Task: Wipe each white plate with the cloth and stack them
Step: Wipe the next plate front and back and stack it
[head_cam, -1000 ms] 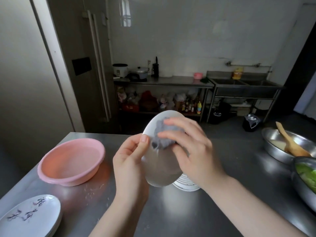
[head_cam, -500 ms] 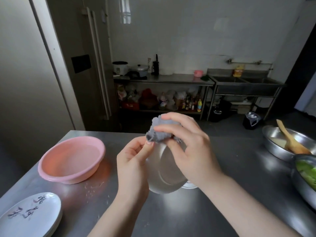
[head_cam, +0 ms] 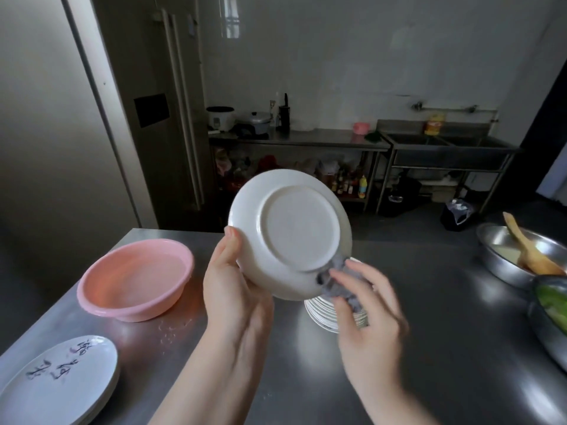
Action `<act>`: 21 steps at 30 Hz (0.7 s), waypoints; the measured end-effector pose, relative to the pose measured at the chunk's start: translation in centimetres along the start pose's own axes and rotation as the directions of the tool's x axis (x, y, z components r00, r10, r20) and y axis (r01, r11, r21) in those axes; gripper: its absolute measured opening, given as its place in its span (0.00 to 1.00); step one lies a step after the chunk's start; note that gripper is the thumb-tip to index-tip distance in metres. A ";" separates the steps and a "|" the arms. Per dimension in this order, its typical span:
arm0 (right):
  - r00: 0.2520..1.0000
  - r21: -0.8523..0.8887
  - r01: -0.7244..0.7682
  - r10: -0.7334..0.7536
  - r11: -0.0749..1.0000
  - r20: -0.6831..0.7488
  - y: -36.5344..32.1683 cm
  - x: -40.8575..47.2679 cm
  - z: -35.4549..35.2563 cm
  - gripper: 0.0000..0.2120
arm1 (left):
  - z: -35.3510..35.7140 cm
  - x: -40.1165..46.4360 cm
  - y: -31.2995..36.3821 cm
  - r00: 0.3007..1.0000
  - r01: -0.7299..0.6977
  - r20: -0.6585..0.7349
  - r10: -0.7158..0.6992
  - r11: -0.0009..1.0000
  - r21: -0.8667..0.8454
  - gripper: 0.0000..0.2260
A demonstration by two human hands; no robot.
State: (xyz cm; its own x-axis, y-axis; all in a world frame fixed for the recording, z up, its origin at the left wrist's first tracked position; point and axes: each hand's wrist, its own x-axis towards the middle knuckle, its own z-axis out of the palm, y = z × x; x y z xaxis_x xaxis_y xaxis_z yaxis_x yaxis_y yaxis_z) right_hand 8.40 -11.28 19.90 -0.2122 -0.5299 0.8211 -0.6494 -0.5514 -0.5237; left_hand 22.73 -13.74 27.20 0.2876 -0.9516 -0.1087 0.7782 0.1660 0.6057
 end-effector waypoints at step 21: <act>0.995 -0.060 0.070 -0.066 0.996 0.069 -2.8 6.3 1.1 0.19 | -1.6 -0.7 -1.4 0.984 -0.104 0.161 0.076 0.979 0.173 0.12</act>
State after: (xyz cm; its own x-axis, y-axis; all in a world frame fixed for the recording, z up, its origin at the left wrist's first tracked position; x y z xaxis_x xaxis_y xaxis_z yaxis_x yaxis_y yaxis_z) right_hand 9.67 -13.76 26.34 -0.1185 -0.5356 0.8361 -0.7055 -0.5471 -0.4504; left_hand 22.27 -12.93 25.18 0.2523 -0.9654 0.0660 0.6356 0.2168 0.7410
